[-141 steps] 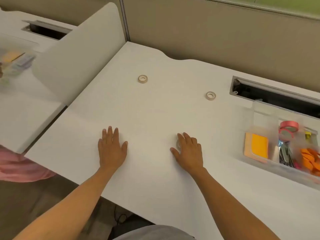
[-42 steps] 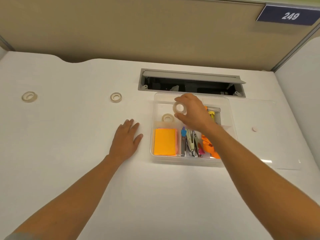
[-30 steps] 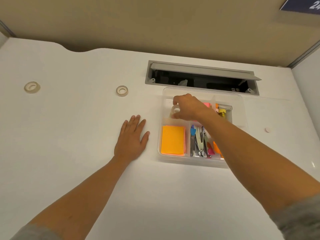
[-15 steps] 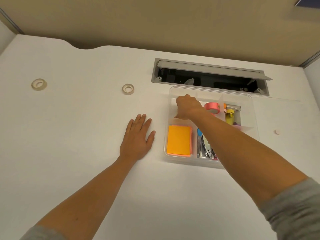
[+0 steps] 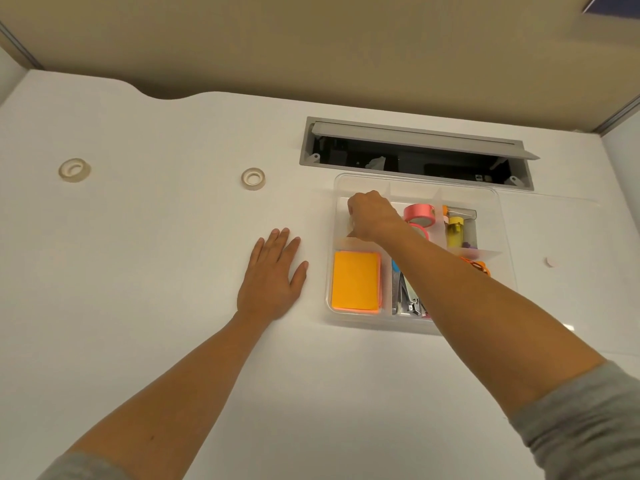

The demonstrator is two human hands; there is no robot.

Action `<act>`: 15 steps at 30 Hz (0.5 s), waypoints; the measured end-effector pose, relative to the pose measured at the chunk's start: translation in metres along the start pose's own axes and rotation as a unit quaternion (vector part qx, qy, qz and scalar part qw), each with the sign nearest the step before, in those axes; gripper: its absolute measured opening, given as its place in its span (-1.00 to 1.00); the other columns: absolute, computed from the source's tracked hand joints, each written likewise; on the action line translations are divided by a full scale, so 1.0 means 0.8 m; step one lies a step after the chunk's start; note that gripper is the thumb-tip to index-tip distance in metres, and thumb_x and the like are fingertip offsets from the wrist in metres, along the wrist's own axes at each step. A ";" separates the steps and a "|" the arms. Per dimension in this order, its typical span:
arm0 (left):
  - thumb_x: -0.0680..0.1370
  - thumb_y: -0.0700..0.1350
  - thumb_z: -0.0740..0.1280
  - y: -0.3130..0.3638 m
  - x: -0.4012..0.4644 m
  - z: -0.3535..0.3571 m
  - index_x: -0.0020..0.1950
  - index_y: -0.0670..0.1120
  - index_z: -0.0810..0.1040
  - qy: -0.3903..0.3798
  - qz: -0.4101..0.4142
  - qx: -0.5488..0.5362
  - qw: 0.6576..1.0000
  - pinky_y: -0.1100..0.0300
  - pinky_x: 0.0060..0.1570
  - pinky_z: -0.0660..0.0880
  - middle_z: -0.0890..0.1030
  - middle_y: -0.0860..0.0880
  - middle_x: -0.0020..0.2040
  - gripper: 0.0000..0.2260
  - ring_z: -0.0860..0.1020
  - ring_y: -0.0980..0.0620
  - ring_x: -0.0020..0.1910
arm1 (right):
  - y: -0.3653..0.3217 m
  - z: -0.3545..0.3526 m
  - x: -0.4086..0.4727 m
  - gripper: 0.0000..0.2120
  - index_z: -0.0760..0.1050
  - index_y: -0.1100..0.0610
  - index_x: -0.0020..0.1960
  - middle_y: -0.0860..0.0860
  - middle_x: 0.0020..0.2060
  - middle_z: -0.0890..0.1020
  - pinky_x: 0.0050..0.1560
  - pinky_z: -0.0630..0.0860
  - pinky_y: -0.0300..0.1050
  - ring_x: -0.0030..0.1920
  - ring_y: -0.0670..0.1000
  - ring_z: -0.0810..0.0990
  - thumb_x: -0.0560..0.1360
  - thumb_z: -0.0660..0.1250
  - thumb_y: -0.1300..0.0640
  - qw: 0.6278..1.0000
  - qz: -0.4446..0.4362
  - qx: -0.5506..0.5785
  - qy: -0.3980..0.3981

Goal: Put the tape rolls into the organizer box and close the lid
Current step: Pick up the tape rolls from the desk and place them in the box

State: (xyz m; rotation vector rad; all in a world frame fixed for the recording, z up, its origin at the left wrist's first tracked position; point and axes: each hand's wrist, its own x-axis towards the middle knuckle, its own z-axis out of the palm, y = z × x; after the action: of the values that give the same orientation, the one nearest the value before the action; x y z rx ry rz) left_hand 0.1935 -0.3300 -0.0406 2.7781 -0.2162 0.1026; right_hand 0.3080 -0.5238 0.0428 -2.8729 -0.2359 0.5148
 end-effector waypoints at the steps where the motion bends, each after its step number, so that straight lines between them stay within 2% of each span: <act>1: 0.62 0.11 0.07 0.000 0.000 0.000 0.48 -0.06 0.30 0.000 -0.001 0.000 1.000 -0.06 0.51 0.07 0.28 -0.09 0.52 -0.53 0.15 -0.04 0.53 | -0.001 0.000 0.000 -0.63 0.49 0.20 0.21 0.16 0.11 0.58 0.09 0.51 -0.06 0.01 0.13 0.58 0.44 0.46 0.17 1.000 -0.001 -0.001 -0.002; 5: 0.62 0.12 0.07 0.001 0.001 0.001 0.47 -0.06 0.30 -0.001 -0.002 0.000 1.000 -0.04 0.51 0.05 0.28 -0.09 0.52 -0.53 0.14 -0.04 0.53 | -0.001 -0.002 0.000 -0.64 0.49 0.20 0.22 0.16 0.11 0.58 0.09 0.51 -0.06 0.01 0.13 0.58 0.45 0.44 0.21 1.000 -0.009 -0.010 -0.001; 9: 0.62 0.12 0.06 0.001 0.000 0.001 0.47 -0.06 0.30 0.002 -0.002 0.000 1.000 -0.04 0.52 0.05 0.28 -0.09 0.52 -0.53 0.15 -0.04 0.53 | -0.001 -0.002 0.000 -0.67 0.52 0.18 0.18 0.15 0.07 0.60 0.05 0.51 -0.09 -0.09 0.08 0.54 0.44 0.45 0.19 1.000 -0.018 -0.021 -0.001; 15: 0.62 0.13 0.05 0.000 0.000 0.001 0.48 -0.05 0.29 0.000 -0.003 0.000 1.000 -0.03 0.52 0.04 0.27 -0.09 0.52 -0.53 0.14 -0.04 0.54 | -0.002 0.000 -0.002 -0.67 0.54 0.18 0.17 0.14 0.05 0.61 0.05 0.53 -0.06 -0.05 0.11 0.59 0.43 0.46 0.17 1.000 -0.018 -0.022 0.008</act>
State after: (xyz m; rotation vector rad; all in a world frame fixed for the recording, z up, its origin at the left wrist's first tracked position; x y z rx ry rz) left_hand 0.1939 -0.3306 -0.0414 2.7793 -0.2087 0.1021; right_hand 0.3062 -0.5231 0.0439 -2.9079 -0.2988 0.4862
